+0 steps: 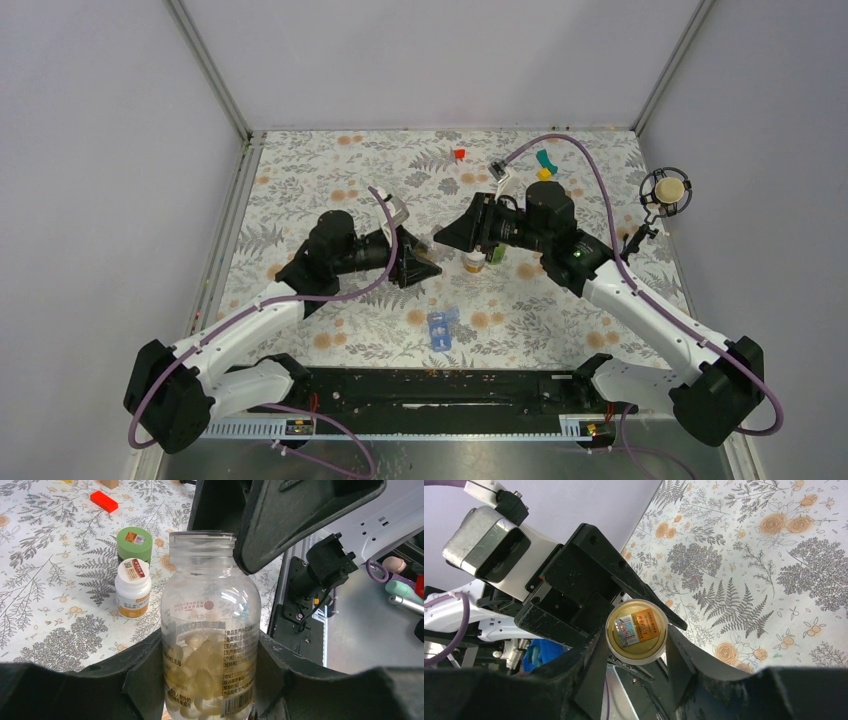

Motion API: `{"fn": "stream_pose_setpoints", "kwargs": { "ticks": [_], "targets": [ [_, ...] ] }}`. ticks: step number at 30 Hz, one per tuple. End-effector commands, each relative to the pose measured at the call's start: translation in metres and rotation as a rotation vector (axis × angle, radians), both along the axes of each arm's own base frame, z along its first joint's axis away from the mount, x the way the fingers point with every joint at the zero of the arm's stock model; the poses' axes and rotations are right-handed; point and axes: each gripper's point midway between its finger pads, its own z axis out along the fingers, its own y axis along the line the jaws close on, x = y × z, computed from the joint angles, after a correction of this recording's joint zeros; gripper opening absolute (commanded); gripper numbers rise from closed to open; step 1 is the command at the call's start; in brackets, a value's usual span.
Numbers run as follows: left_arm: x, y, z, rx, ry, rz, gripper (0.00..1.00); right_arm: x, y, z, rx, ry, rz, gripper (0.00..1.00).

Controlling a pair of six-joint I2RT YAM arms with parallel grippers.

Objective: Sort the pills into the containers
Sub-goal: Unscrew the lid of the pill bottle.

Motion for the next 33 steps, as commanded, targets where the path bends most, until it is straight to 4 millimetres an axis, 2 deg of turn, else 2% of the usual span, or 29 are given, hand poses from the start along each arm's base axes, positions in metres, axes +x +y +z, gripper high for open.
{"fn": "stream_pose_setpoints", "kwargs": {
  "ticks": [1, 5, 9, 12, 13, 15, 16, 22, 27, 33],
  "targets": [
    [-0.002, 0.000, 0.038, -0.078, -0.083, -0.013, 0.00, -0.024, 0.003, 0.035, 0.023, -0.188, 0.159, 0.23],
    [-0.021, -0.001, 0.044, -0.090, -0.072, -0.105, 0.00, -0.046, -0.004, 0.042, 0.021, -0.355, 0.316, 0.18],
    [-0.036, -0.003, 0.048, -0.099, -0.071, -0.195, 0.00, -0.077, -0.009, 0.039, 0.032, -0.477, 0.525, 0.00],
    [-0.040, -0.002, 0.049, -0.098, -0.075, -0.215, 0.00, -0.077, -0.016, 0.031, -0.034, -0.472, 0.522, 0.00],
    [-0.040, -0.002, 0.050, -0.099, -0.079, -0.214, 0.00, -0.071, -0.017, 0.030, -0.056, -0.473, 0.486, 0.21],
    [-0.038, -0.002, 0.050, -0.100, -0.087, -0.200, 0.00, -0.058, -0.018, 0.033, -0.069, -0.465, 0.395, 0.83],
    [-0.037, -0.002, 0.050, -0.101, -0.089, -0.195, 0.00, -0.053, -0.019, 0.035, -0.064, -0.459, 0.356, 0.97],
    [-0.025, -0.003, 0.047, -0.091, -0.084, -0.141, 0.00, -0.026, -0.009, 0.044, 0.019, -0.271, 0.172, 0.99],
    [-0.012, -0.002, 0.040, -0.066, -0.071, -0.071, 0.00, -0.005, -0.002, 0.037, 0.040, -0.107, 0.044, 1.00],
    [0.000, -0.001, 0.035, -0.053, -0.059, -0.010, 0.00, 0.005, 0.010, 0.033, 0.037, -0.043, 0.019, 0.99]
  ]
}}
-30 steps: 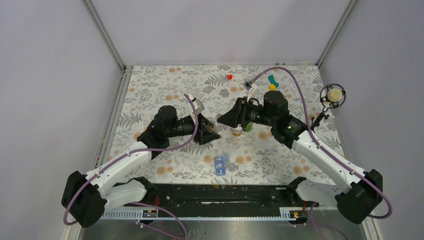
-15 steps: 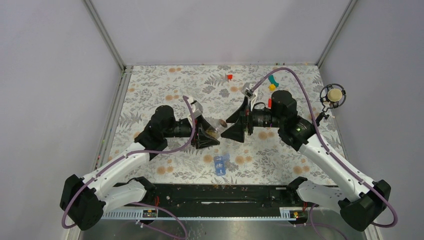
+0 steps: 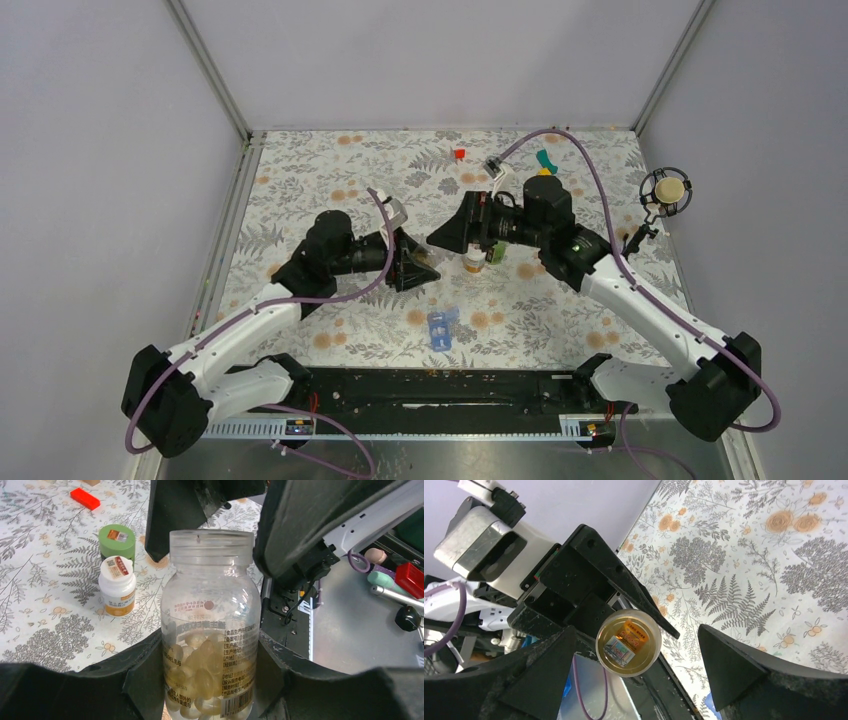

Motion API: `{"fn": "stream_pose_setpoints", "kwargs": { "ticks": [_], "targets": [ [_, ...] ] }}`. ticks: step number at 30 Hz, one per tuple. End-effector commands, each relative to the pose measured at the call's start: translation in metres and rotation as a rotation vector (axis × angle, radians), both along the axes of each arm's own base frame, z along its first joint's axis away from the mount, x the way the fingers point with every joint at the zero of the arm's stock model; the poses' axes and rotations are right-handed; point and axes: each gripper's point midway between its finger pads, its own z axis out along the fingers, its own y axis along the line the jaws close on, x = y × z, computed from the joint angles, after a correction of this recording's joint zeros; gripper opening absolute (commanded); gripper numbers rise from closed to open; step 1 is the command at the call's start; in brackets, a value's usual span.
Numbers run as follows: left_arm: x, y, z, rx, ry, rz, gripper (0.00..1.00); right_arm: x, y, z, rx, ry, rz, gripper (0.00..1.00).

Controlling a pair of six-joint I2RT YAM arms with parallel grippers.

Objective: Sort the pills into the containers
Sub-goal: Unscrew the lid of the pill bottle.

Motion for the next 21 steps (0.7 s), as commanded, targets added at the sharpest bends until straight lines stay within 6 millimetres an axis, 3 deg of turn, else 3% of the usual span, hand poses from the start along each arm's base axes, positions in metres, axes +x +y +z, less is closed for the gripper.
{"fn": "stream_pose_setpoints", "kwargs": {
  "ticks": [1, 4, 9, 12, 18, 21],
  "targets": [
    [0.018, -0.003, 0.028, -0.047, -0.068, 0.064, 0.00, 0.011, 0.012, 0.026, 0.058, 0.009, -0.052, 1.00],
    [0.020, -0.003, 0.028, -0.052, -0.065, 0.077, 0.00, 0.011, 0.012, 0.024, 0.047, 0.040, -0.058, 0.87],
    [0.019, -0.003, 0.030, -0.063, -0.047, 0.083, 0.00, 0.003, 0.012, 0.019, -0.002, 0.086, -0.017, 0.48],
    [0.018, -0.002, 0.029, -0.064, -0.036, 0.082, 0.00, -0.001, 0.008, 0.016, -0.029, 0.063, 0.002, 0.29],
    [0.006, -0.003, 0.032, -0.065, -0.028, 0.022, 0.00, -0.017, -0.005, 0.019, -0.054, -0.117, 0.179, 0.16],
    [-0.008, -0.002, 0.031, -0.068, -0.015, -0.036, 0.00, -0.027, -0.013, 0.030, -0.032, -0.178, 0.307, 0.10]
  ]
}}
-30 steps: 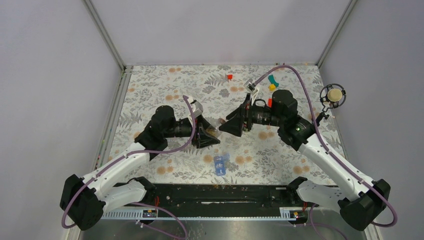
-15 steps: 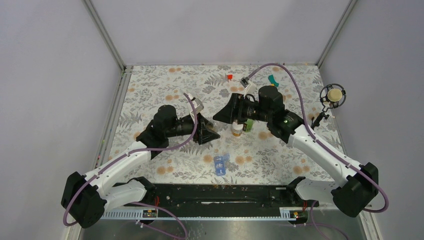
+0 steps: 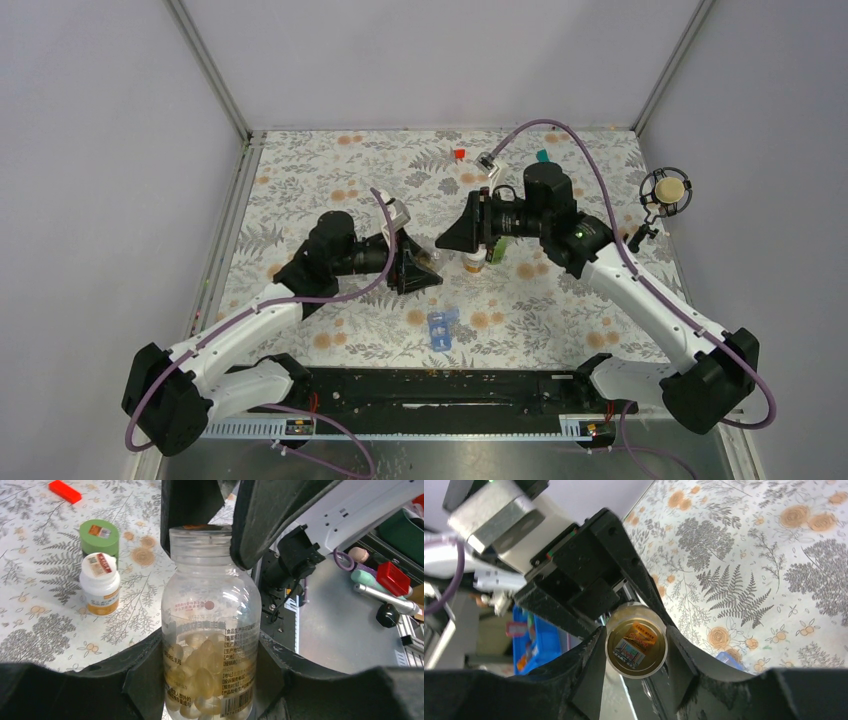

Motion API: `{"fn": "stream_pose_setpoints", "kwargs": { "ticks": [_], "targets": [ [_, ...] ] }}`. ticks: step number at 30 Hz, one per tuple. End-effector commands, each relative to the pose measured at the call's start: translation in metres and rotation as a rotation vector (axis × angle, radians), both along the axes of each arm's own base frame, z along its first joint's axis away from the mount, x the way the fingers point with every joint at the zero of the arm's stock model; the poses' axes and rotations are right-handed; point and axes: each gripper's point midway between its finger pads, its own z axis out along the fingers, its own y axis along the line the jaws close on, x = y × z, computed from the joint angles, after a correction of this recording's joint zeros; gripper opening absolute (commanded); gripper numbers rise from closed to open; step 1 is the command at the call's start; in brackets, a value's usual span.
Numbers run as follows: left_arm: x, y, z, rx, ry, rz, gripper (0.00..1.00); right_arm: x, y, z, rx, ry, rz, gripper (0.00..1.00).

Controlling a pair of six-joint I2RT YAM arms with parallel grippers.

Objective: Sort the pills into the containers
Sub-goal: Unscrew the lid of the pill bottle.

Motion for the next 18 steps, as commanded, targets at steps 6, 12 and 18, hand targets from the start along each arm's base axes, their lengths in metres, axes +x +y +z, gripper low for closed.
{"fn": "stream_pose_setpoints", "kwargs": {
  "ticks": [6, 12, 18],
  "targets": [
    [-0.024, 0.003, 0.039, -0.114, -0.090, -0.109, 0.00, -0.027, -0.015, 0.035, 0.015, -0.269, 0.292, 0.00],
    [-0.013, 0.004, 0.032, -0.081, -0.093, -0.052, 0.00, 0.000, -0.019, 0.036, -0.021, -0.249, 0.102, 0.09],
    [0.012, 0.019, 0.019, -0.053, -0.115, 0.153, 0.00, 0.045, -0.079, -0.006, -0.244, -0.212, -0.367, 0.16]
  ]
}}
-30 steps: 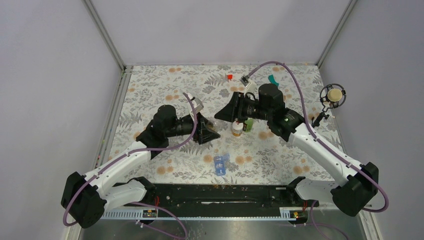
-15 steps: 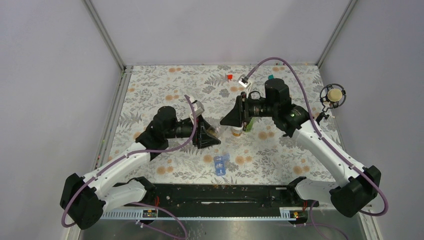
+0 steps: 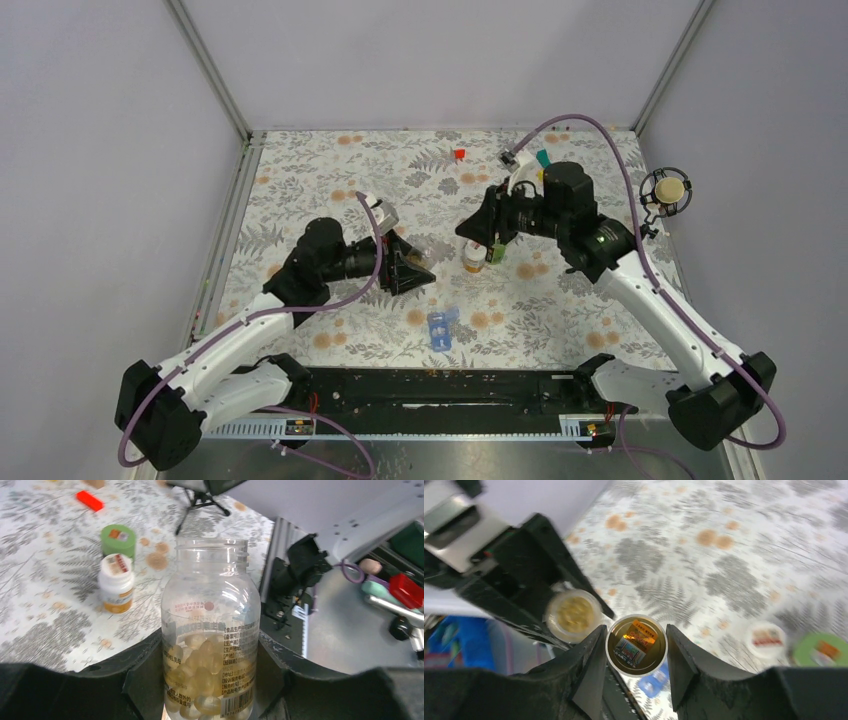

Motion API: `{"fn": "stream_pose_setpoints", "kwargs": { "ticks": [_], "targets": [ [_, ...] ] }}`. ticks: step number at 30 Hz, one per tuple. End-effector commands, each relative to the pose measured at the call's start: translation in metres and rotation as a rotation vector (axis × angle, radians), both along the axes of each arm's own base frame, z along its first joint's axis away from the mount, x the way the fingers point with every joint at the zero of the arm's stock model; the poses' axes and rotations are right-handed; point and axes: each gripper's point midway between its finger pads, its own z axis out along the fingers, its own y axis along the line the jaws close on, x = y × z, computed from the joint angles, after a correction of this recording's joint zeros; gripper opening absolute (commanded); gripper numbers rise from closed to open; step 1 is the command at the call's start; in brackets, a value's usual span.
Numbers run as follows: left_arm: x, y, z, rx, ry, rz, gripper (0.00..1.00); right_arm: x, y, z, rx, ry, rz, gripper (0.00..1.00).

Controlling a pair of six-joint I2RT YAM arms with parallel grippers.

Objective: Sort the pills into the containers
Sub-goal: Unscrew the lid of the pill bottle, then place the lid of the pill bottle at the center of the board.

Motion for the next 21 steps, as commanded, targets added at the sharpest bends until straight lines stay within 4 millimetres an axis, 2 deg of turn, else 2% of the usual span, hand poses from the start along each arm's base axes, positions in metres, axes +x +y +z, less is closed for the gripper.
{"fn": "stream_pose_setpoints", "kwargs": {
  "ticks": [1, 4, 9, 13, 16, 21],
  "targets": [
    [0.022, 0.014, 0.007, -0.027, -0.092, 0.168, 0.00, 0.030, -0.061, -0.028, -0.152, -0.011, -0.409, 0.16],
    [0.023, 0.020, 0.007, -0.060, -0.129, 0.208, 0.00, 0.028, -0.099, -0.066, -0.266, 0.034, -0.588, 0.16],
    [0.023, 0.025, 0.004, -0.072, -0.154, 0.229, 0.00, 0.012, -0.134, -0.131, -0.380, 0.142, -0.741, 0.16],
    [0.024, 0.027, -0.004, -0.044, -0.151, 0.239, 0.00, 0.003, -0.138, -0.177, -0.413, 0.225, -0.764, 0.17],
    [0.026, 0.027, -0.007, -0.038, -0.148, 0.250, 0.00, 0.004, -0.135, -0.204, -0.433, 0.282, -0.770, 0.17],
    [0.030, 0.029, -0.016, -0.010, -0.158, 0.265, 0.00, 0.009, -0.135, -0.240, -0.514, 0.347, -0.790, 0.14]
  ]
}}
